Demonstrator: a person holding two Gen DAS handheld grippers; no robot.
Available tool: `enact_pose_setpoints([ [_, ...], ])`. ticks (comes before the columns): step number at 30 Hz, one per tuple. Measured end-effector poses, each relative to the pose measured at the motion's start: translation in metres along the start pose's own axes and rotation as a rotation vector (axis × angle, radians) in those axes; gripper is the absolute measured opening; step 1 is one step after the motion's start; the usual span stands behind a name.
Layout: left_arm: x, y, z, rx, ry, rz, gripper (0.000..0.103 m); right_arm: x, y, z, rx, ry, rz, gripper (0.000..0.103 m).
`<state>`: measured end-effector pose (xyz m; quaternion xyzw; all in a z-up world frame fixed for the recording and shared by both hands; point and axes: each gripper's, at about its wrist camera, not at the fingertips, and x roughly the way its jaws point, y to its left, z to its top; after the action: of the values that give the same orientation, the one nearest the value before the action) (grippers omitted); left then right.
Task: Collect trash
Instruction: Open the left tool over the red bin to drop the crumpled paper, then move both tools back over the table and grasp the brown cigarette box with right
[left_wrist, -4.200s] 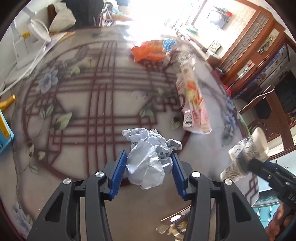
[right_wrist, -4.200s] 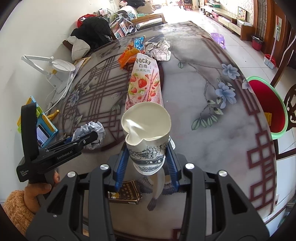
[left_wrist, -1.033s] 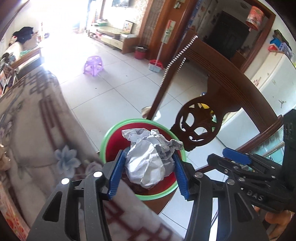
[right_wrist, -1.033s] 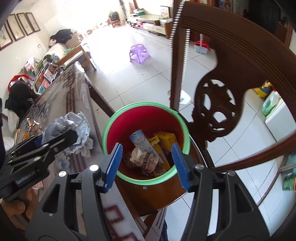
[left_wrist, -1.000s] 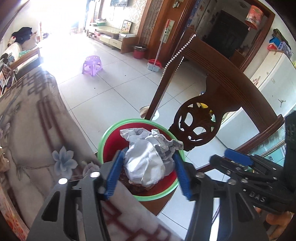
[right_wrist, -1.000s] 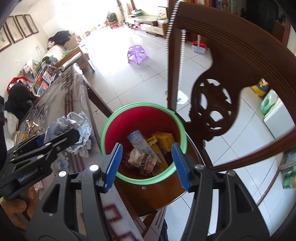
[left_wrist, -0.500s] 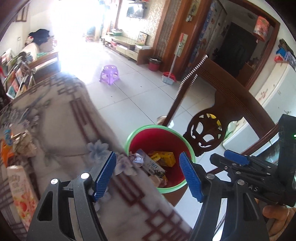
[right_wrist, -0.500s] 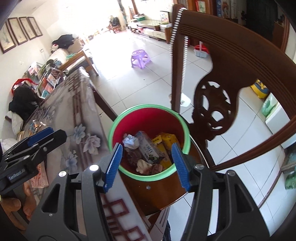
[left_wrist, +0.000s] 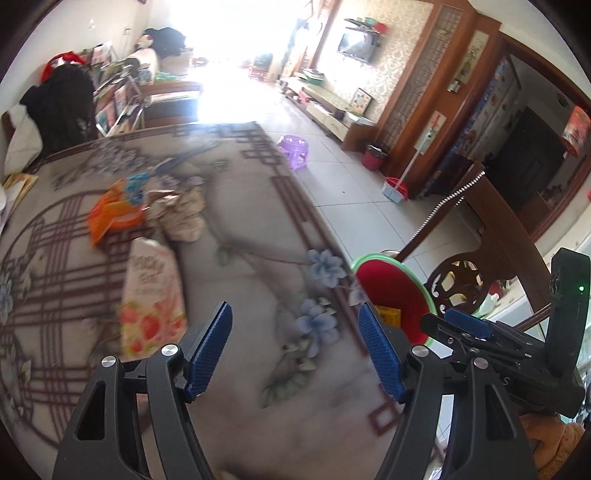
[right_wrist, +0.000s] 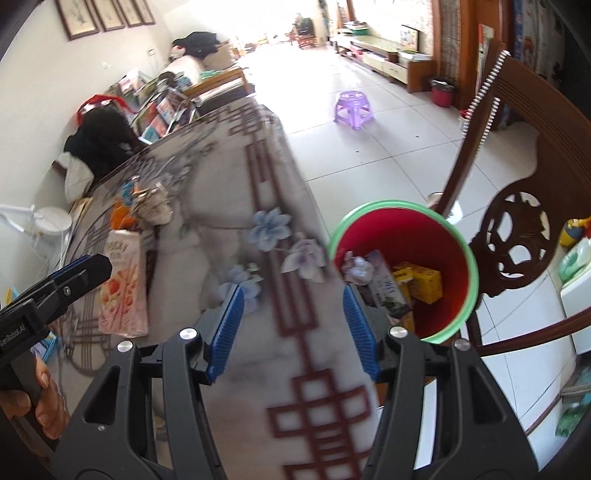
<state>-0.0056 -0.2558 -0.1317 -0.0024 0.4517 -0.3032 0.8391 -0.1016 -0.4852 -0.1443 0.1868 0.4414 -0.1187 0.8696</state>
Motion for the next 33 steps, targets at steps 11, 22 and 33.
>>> enact_pose_setpoints([
  [11, -0.049, 0.121, -0.036, -0.132, -0.008, 0.153, 0.068, 0.008, 0.093, -0.038, -0.104, 0.061, 0.067, 0.062],
  [22, -0.079, 0.207, -0.076, -0.221, 0.021, 0.207, 0.068, 0.03, 0.207, -0.119, -0.325, 0.293, 0.204, 0.071],
  [33, -0.087, 0.221, -0.089, -0.197, 0.033, 0.164, 0.068, 0.033, 0.301, -0.209, -0.92, 0.42, 0.212, 0.085],
])
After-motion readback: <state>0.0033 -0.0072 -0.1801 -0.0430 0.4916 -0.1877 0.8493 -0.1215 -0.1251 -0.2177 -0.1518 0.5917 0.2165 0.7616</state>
